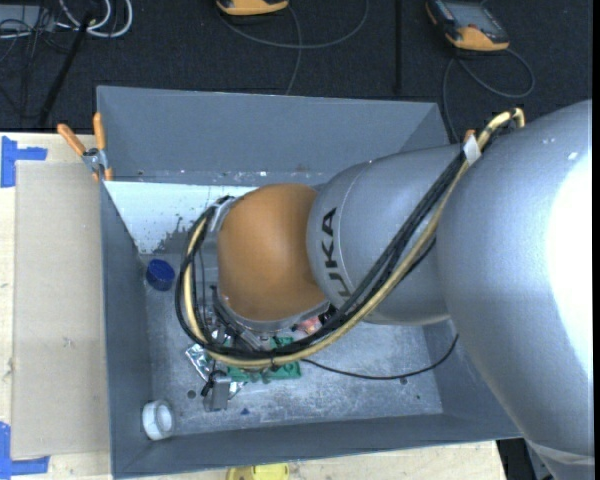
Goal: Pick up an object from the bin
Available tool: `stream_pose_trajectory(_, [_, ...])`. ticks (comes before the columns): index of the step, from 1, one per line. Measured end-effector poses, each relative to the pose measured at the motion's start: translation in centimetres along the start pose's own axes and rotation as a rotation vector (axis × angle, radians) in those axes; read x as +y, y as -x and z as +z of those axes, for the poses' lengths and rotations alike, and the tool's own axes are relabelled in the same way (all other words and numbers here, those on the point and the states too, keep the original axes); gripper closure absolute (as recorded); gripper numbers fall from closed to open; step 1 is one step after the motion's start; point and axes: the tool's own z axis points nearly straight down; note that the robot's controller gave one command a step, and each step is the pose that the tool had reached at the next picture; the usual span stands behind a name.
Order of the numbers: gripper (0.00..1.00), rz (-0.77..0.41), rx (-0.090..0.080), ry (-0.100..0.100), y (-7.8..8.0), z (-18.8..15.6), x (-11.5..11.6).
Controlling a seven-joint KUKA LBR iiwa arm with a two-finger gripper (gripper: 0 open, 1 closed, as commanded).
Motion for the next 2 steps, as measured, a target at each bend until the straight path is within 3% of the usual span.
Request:
stream_pose_trajectory(1, [0.0, -0.092, -0.005, -0.002, 4.48, 5.85, -7.02])
stream_pose_trajectory(2, [0.0, -0.091, -0.004, -0.001, 4.47, 5.87, -6.95])
